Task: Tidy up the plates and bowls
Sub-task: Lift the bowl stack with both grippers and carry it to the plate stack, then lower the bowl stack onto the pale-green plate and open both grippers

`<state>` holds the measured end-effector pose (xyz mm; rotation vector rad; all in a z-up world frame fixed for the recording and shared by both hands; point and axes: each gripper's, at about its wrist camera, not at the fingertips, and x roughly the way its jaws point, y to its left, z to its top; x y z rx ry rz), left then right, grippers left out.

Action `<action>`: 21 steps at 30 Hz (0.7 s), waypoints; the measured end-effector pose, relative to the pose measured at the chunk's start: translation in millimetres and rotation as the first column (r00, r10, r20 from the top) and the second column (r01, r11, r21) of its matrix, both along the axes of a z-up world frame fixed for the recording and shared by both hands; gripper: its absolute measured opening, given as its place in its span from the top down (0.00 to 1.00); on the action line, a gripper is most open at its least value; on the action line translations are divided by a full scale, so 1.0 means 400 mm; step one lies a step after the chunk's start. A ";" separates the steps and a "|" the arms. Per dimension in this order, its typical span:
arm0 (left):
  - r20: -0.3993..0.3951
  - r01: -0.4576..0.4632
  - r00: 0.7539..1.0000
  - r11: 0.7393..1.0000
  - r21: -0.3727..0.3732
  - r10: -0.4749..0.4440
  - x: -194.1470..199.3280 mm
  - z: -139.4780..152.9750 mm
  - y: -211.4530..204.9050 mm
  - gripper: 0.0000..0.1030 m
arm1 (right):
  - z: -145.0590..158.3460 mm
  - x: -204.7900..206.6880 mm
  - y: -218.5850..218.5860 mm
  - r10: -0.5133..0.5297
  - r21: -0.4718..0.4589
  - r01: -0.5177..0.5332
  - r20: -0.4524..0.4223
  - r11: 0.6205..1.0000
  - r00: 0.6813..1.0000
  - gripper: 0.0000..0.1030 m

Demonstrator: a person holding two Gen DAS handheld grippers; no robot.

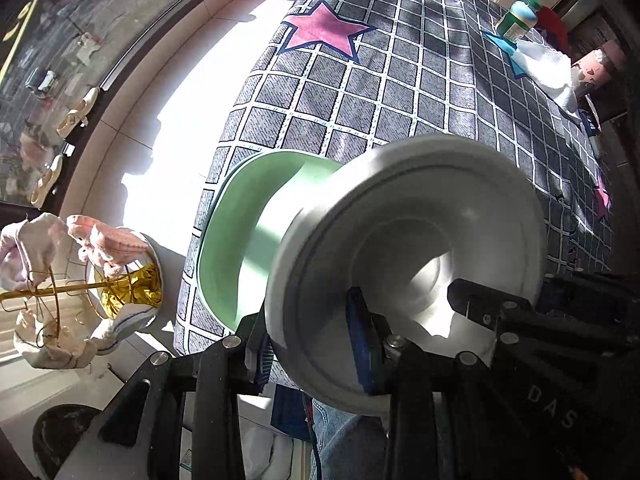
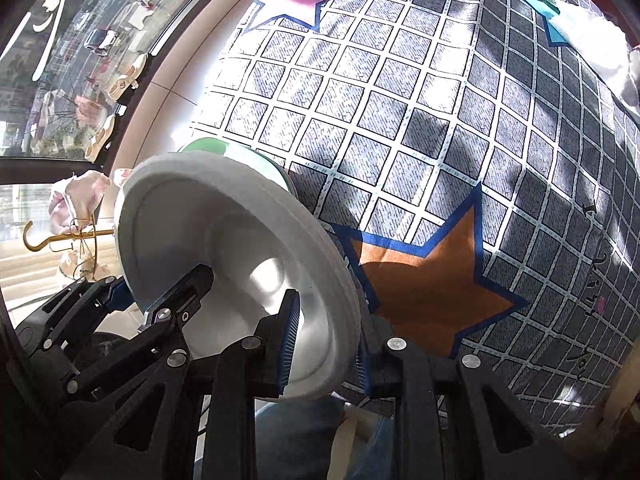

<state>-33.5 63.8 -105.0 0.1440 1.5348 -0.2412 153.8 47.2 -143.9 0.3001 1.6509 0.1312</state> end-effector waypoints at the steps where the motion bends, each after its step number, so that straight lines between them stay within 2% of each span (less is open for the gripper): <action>1: -0.005 -0.021 1.000 1.000 0.003 0.021 0.006 -0.005 0.019 0.66 | -0.009 0.003 0.021 0.016 0.002 -0.016 0.002 1.000 1.000 0.72; 11: -0.067 -0.150 0.986 0.989 0.010 0.150 0.034 -0.084 0.130 0.66 | -0.096 0.050 0.157 0.088 0.005 -0.088 -0.033 0.996 0.996 0.72; 16: -0.080 -0.172 0.982 0.985 0.000 0.171 0.043 -0.113 0.144 0.66 | -0.113 0.060 0.168 0.091 0.002 -0.091 -0.047 0.996 0.995 0.72; 21: -0.074 -0.197 0.978 0.980 -0.025 0.195 0.058 -0.111 0.161 0.59 | -0.094 0.056 0.152 0.095 0.003 -0.095 -0.033 0.995 0.995 0.70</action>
